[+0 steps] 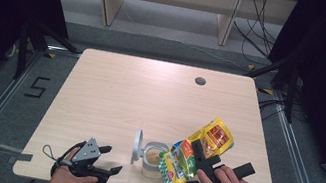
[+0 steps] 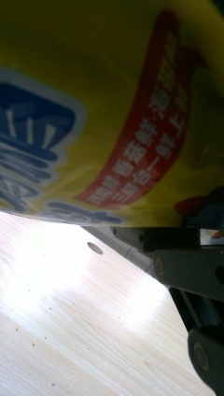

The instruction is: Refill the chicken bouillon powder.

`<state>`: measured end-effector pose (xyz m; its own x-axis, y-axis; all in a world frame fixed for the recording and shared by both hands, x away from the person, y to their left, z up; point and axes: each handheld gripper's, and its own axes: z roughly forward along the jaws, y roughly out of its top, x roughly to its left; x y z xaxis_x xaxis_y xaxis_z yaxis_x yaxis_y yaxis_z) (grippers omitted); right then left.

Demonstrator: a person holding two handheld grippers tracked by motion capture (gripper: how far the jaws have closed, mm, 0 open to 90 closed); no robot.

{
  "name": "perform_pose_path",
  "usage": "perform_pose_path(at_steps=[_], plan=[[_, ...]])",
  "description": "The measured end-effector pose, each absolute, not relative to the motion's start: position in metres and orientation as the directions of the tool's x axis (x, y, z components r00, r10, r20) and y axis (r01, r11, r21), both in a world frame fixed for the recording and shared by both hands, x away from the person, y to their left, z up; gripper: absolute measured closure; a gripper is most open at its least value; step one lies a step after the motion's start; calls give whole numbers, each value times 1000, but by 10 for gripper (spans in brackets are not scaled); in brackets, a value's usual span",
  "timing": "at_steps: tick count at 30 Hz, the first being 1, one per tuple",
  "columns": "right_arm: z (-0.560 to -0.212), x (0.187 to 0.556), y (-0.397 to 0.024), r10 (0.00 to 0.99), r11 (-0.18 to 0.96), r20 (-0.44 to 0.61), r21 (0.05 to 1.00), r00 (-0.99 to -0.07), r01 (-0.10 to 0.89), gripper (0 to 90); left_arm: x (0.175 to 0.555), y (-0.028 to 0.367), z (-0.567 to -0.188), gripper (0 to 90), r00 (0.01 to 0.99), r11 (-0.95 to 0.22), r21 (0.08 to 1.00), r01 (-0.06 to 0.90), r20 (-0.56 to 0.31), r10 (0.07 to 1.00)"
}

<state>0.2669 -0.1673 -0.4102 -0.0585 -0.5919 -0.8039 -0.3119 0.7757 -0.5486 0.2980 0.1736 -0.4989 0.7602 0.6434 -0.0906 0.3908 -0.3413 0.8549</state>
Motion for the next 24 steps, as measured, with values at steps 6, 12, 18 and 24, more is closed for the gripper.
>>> perform_pose_path(at_steps=[6, 12, 18, 24], plan=[[-411, 266, -167, -588, 775, -807, -547, -45, -315, 523, 298, 174, -499, 223, 757, -340, 857, 386, -83, 649], [-410, 266, -167, -587, 776, -808, -547, -44, -313, 523, 298, 173, -499, 223, 756, -331, 860, 387, -91, 648], [-410, 267, -167, -592, 776, -804, -548, -59, -313, 524, 298, 174, -499, 222, 751, -333, 858, 392, -90, 654], [-410, 267, -167, -592, 775, -804, -547, -58, -316, 524, 298, 174, -499, 221, 753, -332, 861, 385, -85, 652]])
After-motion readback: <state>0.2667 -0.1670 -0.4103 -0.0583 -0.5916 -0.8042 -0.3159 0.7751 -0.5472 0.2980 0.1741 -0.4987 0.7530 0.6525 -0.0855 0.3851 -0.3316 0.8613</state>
